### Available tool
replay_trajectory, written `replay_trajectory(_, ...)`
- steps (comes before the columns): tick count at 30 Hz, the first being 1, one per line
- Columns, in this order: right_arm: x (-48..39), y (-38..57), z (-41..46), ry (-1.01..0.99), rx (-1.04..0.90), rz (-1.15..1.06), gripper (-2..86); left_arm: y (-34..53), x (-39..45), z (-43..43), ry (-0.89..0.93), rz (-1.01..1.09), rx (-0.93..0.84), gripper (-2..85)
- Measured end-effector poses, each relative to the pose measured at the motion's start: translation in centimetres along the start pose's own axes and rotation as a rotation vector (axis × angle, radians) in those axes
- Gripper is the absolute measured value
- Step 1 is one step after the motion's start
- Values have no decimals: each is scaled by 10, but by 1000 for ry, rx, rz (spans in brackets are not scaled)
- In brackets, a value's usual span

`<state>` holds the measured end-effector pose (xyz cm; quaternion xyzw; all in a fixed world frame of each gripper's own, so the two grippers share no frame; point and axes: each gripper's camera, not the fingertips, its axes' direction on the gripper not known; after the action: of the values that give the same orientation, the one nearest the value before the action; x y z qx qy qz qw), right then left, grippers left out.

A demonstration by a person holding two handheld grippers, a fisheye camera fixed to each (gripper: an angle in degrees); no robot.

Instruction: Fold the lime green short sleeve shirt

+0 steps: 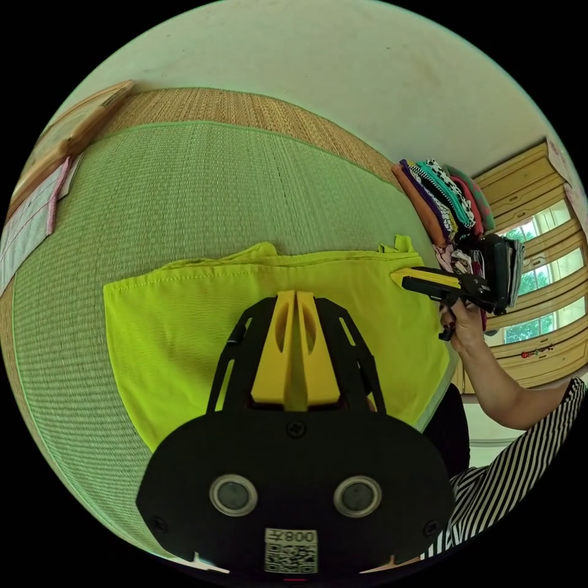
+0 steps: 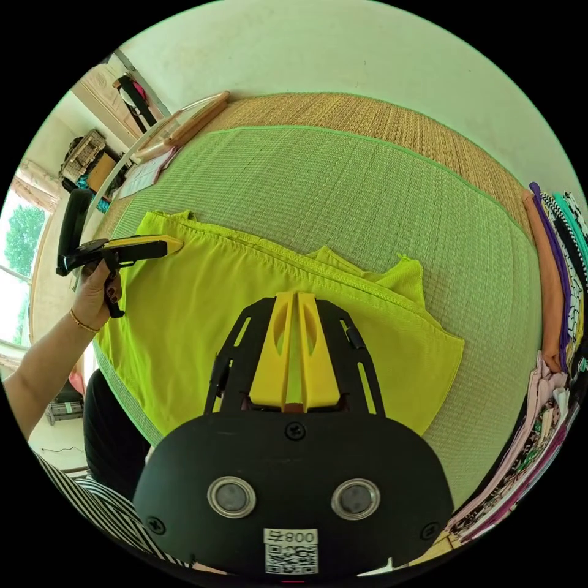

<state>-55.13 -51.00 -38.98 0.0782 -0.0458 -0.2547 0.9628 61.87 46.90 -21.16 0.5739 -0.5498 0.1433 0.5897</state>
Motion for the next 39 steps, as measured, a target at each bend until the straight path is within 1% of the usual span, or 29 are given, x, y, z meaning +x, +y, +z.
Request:
replay_trajectory(4,-11,-3,-10,-19,4,-1,2,6,7,-6,7,-3,8,6)
replay_trajectory(7,-17,-5,-24,-34,42,3,2,12,13,-16,9,3,47,3)
replay_trajectory(9,-16,-8,-25,-45,34,16,1,14,14,-20,7,1,63,2)
replay_trajectory(11,-13,-11,-17,-62,2,30,1,17,11,-16,-3,-15,28,2)
replay_trajectory(13,-8,-11,-22,-98,13,50,1,21,9,-14,1,-26,9,3)
replay_trajectory(18,-11,0,-55,-94,70,49,1,48,9,-35,57,-13,79,5)
replay_trajectory(22,-20,41,-95,-131,98,13,1,97,8,-68,111,0,115,10)
replay_trajectory(25,-36,93,-117,-155,72,-28,1,153,2,-94,81,-16,97,12)
replay_trajectory(28,-53,145,-124,-198,12,-56,1,220,-15,-118,16,-124,89,12)
replay_trajectory(31,-59,177,-117,-207,-52,-33,3,277,-41,-134,15,-260,98,12)
replay_trajectory(33,-58,185,-107,-196,-91,-25,4,302,-56,-134,-30,-322,57,13)
replay_trajectory(35,-49,187,-99,-205,-132,3,7,325,-67,-138,-30,-349,35,20)
replay_trajectory(36,-44,189,-107,-252,-126,3,9,330,-68,-141,-28,-353,43,23)
replay_trajectory(37,-40,194,-123,-250,-88,5,13,340,-70,-151,-24,-359,75,30)
replay_trajectory(39,-30,205,-145,-184,-59,22,24,355,-71,-167,-5,-340,130,41)
